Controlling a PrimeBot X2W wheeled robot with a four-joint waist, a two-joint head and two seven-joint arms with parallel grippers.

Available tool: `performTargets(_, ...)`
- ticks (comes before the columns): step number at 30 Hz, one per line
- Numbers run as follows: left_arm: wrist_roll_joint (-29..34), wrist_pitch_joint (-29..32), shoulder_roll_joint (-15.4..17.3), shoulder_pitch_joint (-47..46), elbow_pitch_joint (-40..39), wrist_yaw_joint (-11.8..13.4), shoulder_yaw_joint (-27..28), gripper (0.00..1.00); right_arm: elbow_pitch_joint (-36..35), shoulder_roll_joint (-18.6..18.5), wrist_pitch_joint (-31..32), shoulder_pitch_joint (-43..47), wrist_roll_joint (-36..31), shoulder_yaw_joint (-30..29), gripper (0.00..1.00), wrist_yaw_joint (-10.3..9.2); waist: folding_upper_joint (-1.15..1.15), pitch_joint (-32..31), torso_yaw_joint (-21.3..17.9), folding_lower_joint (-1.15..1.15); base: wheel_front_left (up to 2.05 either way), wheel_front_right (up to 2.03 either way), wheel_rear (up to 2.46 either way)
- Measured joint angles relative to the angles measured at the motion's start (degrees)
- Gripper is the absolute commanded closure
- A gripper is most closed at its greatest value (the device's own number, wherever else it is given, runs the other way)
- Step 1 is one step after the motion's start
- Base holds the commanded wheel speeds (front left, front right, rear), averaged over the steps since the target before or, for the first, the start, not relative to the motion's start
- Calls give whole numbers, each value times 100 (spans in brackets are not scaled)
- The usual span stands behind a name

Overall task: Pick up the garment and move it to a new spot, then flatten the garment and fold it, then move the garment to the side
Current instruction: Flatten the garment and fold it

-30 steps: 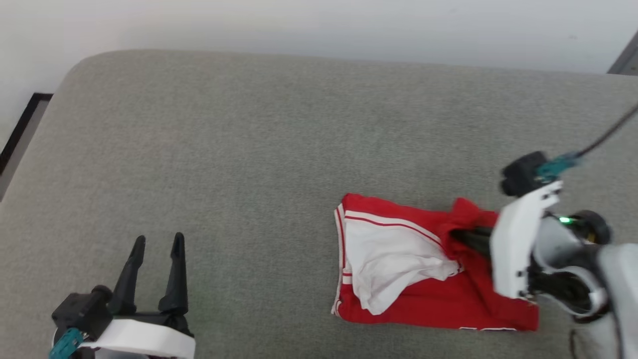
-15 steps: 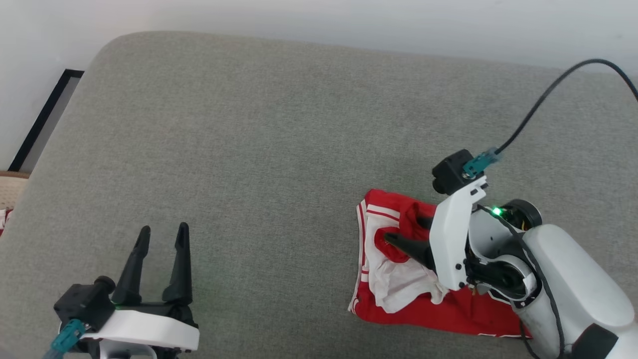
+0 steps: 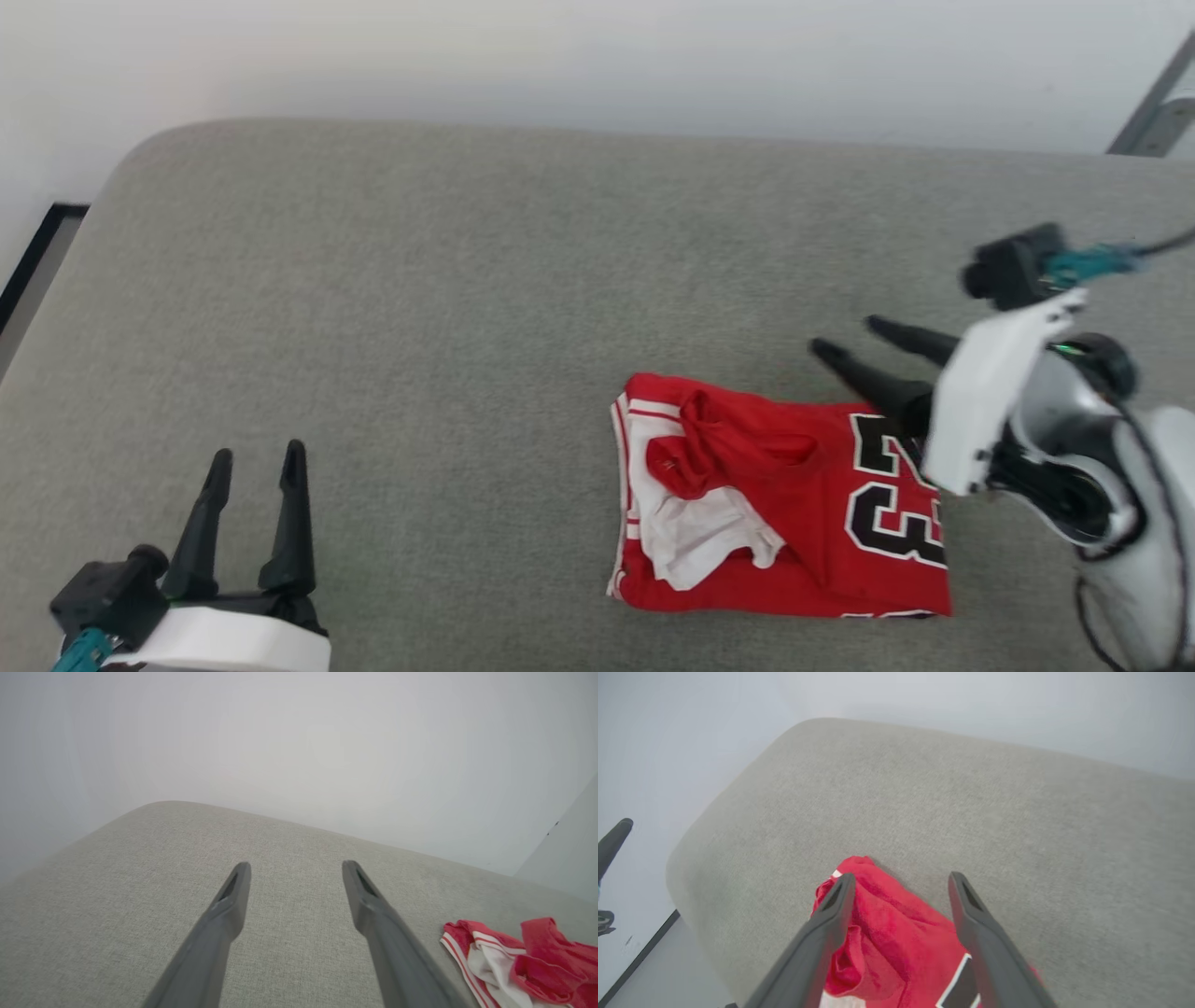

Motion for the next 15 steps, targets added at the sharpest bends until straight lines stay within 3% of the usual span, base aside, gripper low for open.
performTargets(8,60,0,82,269,-73,0,192,0,-309,-250,-1020,805,-308,-766,0,0,0,-285,-338,0,0,0,0)
performTargets(15,144,0,121,516,-67,0,249,0,-282,-143,-2001,1562,-628,-1351,0,0,0,-566,-568,0,0,0,0)
